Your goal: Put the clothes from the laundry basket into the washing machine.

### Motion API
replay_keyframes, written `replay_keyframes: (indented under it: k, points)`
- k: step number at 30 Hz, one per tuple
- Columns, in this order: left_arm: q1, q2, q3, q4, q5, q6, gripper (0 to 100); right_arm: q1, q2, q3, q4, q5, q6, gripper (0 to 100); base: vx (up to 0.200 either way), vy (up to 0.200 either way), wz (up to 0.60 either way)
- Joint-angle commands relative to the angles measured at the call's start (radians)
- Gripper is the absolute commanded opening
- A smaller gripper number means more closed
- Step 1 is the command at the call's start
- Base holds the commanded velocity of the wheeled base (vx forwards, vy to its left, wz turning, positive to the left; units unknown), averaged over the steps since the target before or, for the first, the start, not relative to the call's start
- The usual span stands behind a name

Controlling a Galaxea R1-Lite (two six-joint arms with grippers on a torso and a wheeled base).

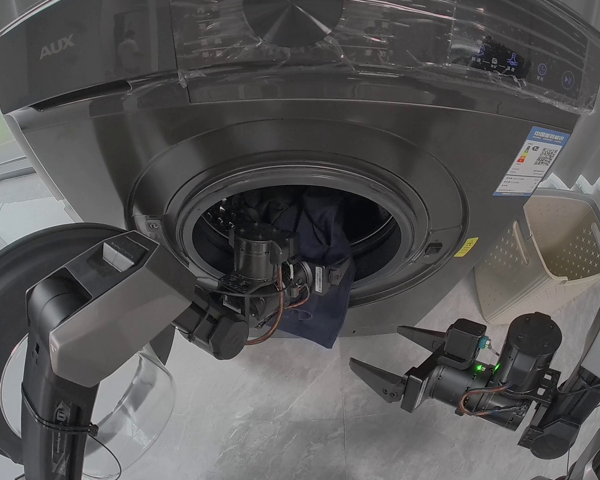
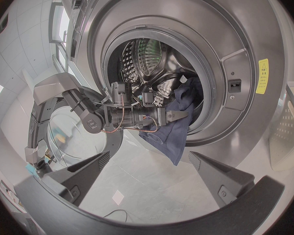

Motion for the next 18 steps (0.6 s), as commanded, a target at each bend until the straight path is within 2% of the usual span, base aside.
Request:
replay_keyframes:
  k: [1,2,3,14,15,18]
  points:
    - [-0.008,0.023,-0.01,-0.007,-0.003,0.001,100,0.003,0.004,0.0,-0.001,0.001,0.0,100,0.0,0.0,0.0]
    - [-0.008,0.028,-0.013,-0.01,-0.003,0.001,100,0.001,0.004,0.0,-0.001,-0.001,0.001,100,0.0,0.0,0.0]
    - [-0.008,0.04,-0.02,-0.018,0.0,0.004,0,0.001,0.004,0.0,-0.001,0.001,0.001,100,0.0,0.0,0.0]
    - [0.02,0.08,-0.181,-0.013,0.032,-0.011,0,0.001,0.003,-0.008,-0.001,0.001,0.0,100,0.0,0.0,0.0]
    - [0.026,0.08,-0.241,-0.013,0.057,-0.035,0,0.001,0.003,-0.009,-0.001,0.001,0.0,100,0.0,0.0,0.0]
    - [0.032,0.087,-0.309,-0.013,0.087,-0.06,0,0.001,0.006,-0.009,-0.001,0.001,0.0,100,0.0,0.0,0.0]
